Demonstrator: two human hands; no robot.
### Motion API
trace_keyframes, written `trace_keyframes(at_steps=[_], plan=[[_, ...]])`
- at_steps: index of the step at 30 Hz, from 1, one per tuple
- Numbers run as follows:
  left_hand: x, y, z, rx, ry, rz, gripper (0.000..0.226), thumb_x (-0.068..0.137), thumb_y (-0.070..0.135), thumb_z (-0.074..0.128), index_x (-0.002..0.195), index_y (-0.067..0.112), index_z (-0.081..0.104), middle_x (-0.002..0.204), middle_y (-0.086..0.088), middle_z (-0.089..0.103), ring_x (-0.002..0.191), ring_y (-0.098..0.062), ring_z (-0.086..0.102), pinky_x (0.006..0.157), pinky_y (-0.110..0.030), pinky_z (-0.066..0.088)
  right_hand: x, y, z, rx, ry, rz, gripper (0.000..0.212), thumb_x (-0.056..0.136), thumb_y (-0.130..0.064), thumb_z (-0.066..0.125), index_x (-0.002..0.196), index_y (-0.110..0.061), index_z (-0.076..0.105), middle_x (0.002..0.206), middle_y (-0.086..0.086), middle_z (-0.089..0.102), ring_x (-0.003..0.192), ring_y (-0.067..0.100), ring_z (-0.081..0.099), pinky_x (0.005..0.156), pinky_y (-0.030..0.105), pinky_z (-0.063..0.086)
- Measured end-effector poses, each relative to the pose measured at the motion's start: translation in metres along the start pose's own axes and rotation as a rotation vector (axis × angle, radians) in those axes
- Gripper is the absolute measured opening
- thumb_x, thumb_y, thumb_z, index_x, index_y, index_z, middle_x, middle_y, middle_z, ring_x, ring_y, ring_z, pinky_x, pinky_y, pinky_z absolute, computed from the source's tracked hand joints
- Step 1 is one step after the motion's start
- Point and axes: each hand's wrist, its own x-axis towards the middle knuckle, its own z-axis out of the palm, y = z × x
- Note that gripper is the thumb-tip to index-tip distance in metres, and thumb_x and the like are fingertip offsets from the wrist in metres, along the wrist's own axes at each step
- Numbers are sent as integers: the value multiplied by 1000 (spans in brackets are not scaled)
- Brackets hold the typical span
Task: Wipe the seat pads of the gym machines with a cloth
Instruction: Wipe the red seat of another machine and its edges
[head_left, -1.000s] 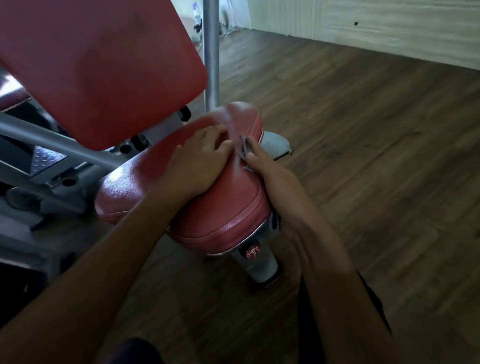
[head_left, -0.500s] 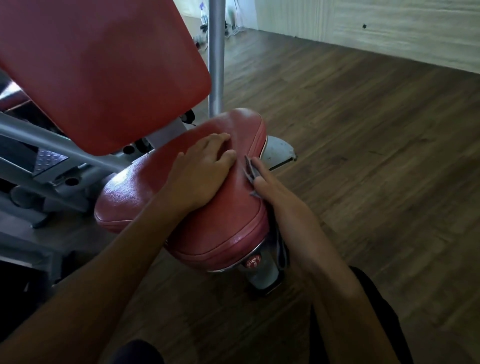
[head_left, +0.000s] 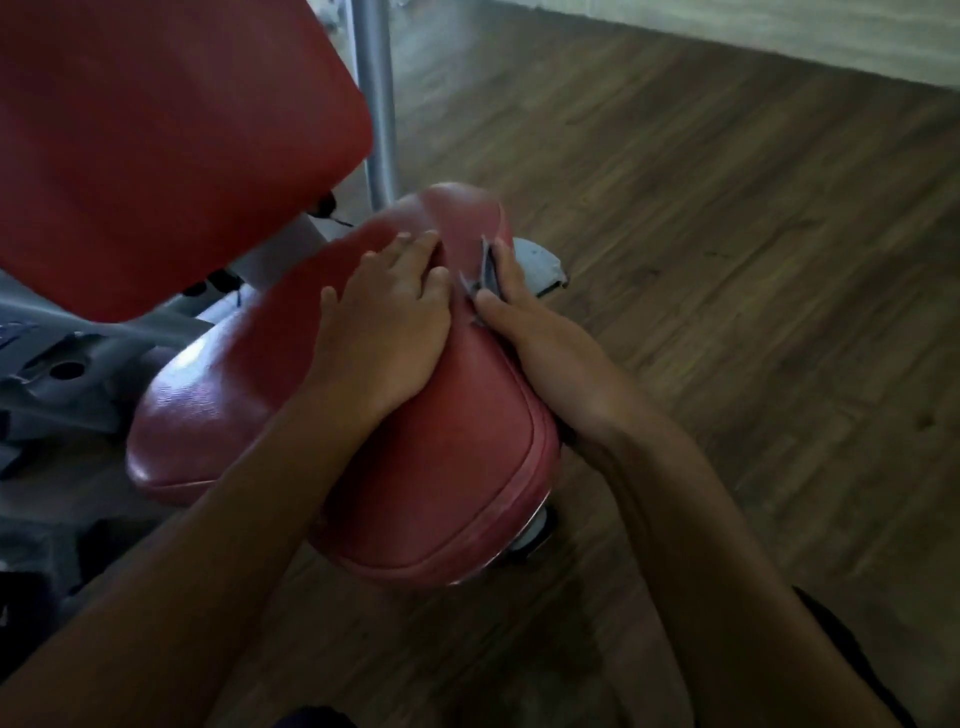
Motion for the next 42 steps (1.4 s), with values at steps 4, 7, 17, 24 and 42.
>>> trace_keyframes(at_steps=[4, 7, 17, 24, 42], plan=[[-8, 1, 0, 22, -8, -22, 49, 105, 32, 31, 154, 33, 26, 164, 9, 18, 152, -15, 10, 122, -50, 3, -14, 3, 5, -55, 46, 79, 69, 92, -64, 47, 152, -46, 19, 139, -47, 24, 120, -36, 22, 120, 24, 23], [-11, 3, -1, 11, -15, -38, 50, 105, 32, 30, 154, 33, 24, 164, 10, 15, 152, -14, 7, 121, -48, 1, -38, -14, 2, 69, -15, 157, 56, 103, -39, 40, 154, -42, 18, 157, -31, 15, 141, -16, 13, 120, 18, 11], [-9, 7, -8, -44, 87, -76, 44, 99, 31, 45, 143, 29, 47, 153, 6, 41, 144, -18, 32, 118, -49, 22, -51, -41, 5, 6, -57, 251, 56, 107, -27, 35, 156, -35, 8, 162, -24, 7, 140, -17, 9, 114, 5, 10], [14, 28, 2, -177, 243, -235, 33, 95, 25, 47, 124, 25, 62, 130, 11, 59, 125, -11, 47, 111, -33, 32, 11, -22, -6, -41, -41, 145, 62, 107, -38, 31, 155, -39, -8, 163, -20, -13, 148, -5, -6, 125, 39, 7], [75, 46, 25, -31, 275, -380, 39, 100, 32, 38, 137, 29, 50, 142, 6, 52, 133, -11, 45, 116, -47, 31, 46, 1, -51, 65, -283, -41, 63, 107, -29, 34, 152, -43, -7, 156, -35, -18, 139, -21, -14, 112, 3, 1]])
